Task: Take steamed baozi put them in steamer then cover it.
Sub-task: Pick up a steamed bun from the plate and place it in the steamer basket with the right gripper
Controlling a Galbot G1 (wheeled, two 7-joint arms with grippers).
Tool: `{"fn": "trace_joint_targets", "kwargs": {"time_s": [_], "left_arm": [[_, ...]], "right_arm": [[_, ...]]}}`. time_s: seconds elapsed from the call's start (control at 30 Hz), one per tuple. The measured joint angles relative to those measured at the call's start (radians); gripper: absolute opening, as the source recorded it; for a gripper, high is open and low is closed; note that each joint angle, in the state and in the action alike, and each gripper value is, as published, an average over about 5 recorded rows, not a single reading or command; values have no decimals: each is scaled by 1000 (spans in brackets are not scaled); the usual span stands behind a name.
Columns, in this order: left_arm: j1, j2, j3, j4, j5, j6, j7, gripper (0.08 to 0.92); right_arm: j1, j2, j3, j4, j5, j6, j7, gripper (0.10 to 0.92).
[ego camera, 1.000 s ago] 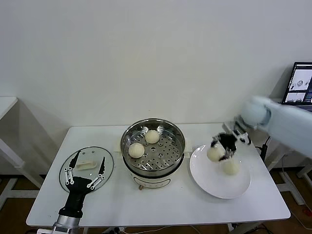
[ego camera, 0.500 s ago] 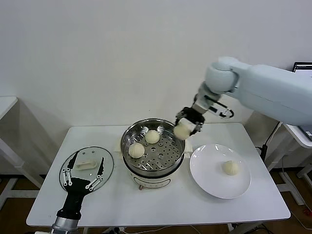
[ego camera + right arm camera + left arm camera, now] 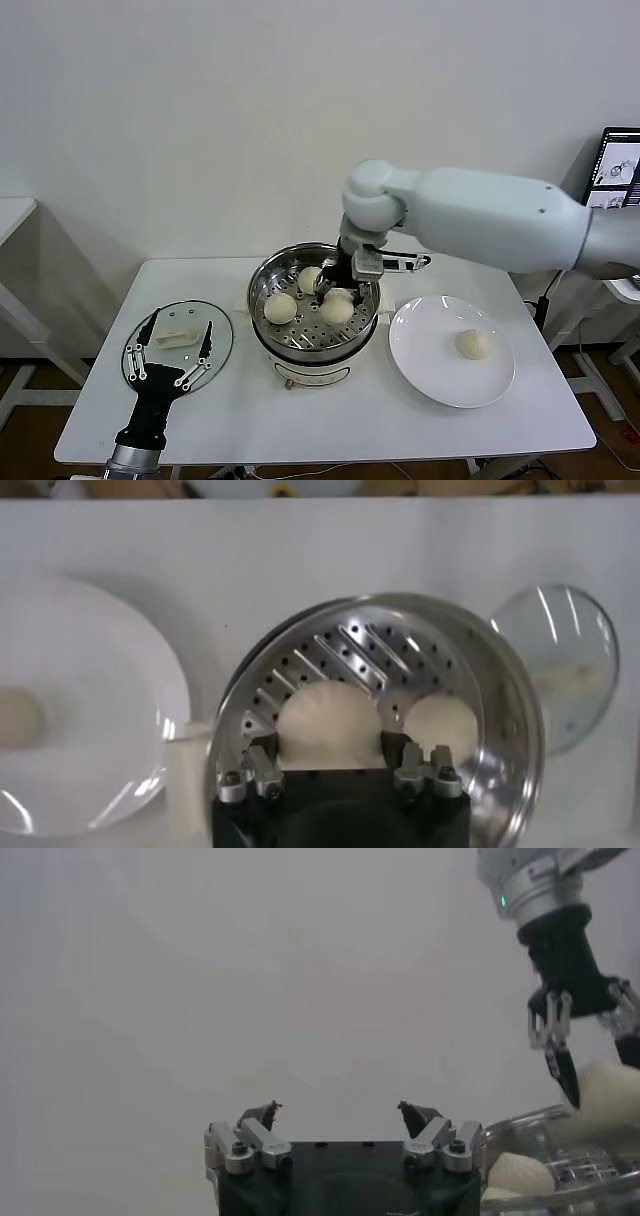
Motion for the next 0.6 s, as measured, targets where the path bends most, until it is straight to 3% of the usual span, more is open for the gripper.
{"fn": "trace_joint_targets", "kwargs": {"time_s": [0.6], "left_arm": [[-1,1,-2,3,-2,-8,-2,823]], "right_arm": [[-99,78,29,-35,-153,101,12,710]]}}
